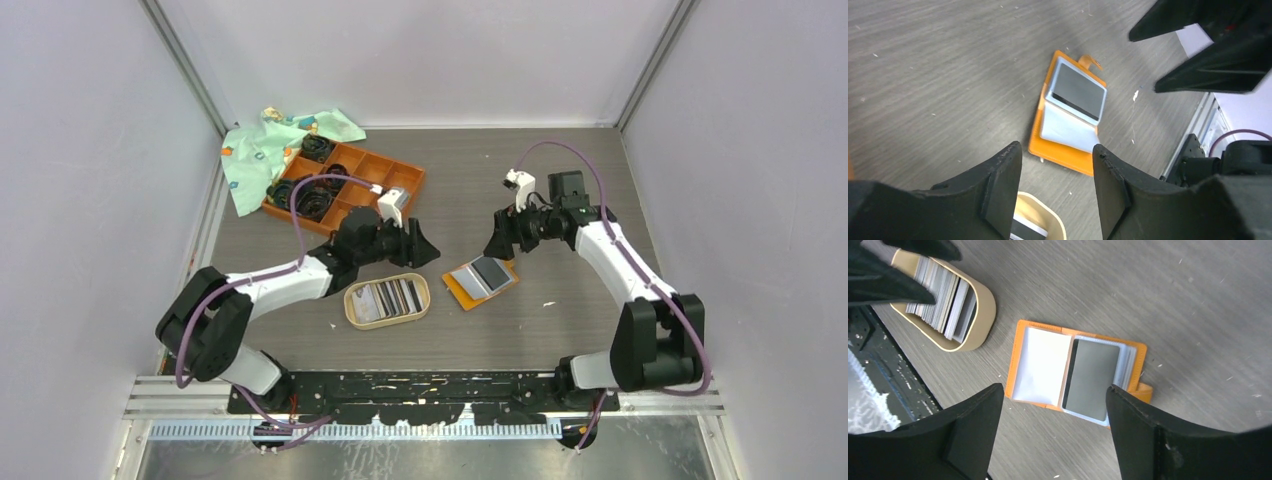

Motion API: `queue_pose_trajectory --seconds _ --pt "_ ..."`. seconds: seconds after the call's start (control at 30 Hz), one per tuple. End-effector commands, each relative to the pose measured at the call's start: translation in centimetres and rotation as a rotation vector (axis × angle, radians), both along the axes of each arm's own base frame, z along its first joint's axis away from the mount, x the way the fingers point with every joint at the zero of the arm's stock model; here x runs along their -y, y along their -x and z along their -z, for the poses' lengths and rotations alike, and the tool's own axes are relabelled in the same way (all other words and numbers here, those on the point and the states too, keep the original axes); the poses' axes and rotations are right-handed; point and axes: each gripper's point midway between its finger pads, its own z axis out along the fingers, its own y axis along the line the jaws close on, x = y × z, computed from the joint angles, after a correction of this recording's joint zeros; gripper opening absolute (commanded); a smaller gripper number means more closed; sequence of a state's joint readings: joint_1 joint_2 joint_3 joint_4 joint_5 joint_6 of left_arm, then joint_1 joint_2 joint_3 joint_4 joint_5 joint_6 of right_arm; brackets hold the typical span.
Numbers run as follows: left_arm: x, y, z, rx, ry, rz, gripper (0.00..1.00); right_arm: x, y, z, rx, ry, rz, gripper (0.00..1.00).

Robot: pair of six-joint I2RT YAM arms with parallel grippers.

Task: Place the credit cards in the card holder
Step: Turn over the card slot in the card holder.

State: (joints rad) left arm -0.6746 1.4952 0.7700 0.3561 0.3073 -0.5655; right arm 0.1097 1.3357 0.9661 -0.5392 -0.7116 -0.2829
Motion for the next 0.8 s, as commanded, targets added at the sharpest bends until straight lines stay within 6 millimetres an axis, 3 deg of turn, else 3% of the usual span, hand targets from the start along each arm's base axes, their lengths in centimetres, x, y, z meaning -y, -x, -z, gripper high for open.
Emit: queue_pose_trajectory --seconds 0.0,0.1,0.17,0.23,0.33,0.4,0.57,0.77 --pt "1.7 1.7 -4.9 0.159 0.053 0.035 0.54 0.2 -0.3 1.2 -0.106 0.022 0.014 0.76" --pt "1.2 2.8 -6.5 0.330 -0.082 -0.003 0.54 1.0 -0.5 2.7 -0.157 0.083 0.023 0.71" --pt "0.7 3.1 -8.6 0.415 -0.053 -0.036 0.54 1.1 -0.5 3.1 -0.180 0.092 0.021 0.70" --pt "0.1 3.2 -9.1 0.470 -0.027 -0.055 0.55 1.1 -0.5 2.9 -0.180 0.094 0.010 0.69" --pt "-1.1 2.6 -8.7 0.483 0.022 -0.140 0.86 1.3 -0.5 2.6 -0.166 0.108 0.009 0.69" --pt "-1.1 2.5 -8.5 0.471 0.076 -0.150 0.92 1.1 -0.3 2.6 -0.173 0.094 0.003 0.69" --pt "1.6 3.8 -7.1 0.346 0.105 -0.022 0.82 0.8 0.1 2.6 -0.195 0.075 0.001 0.68" --pt "3.8 4.4 -4.7 0.208 0.161 0.022 0.58 1.0 0.0 4.1 -0.258 0.091 0.015 0.60"
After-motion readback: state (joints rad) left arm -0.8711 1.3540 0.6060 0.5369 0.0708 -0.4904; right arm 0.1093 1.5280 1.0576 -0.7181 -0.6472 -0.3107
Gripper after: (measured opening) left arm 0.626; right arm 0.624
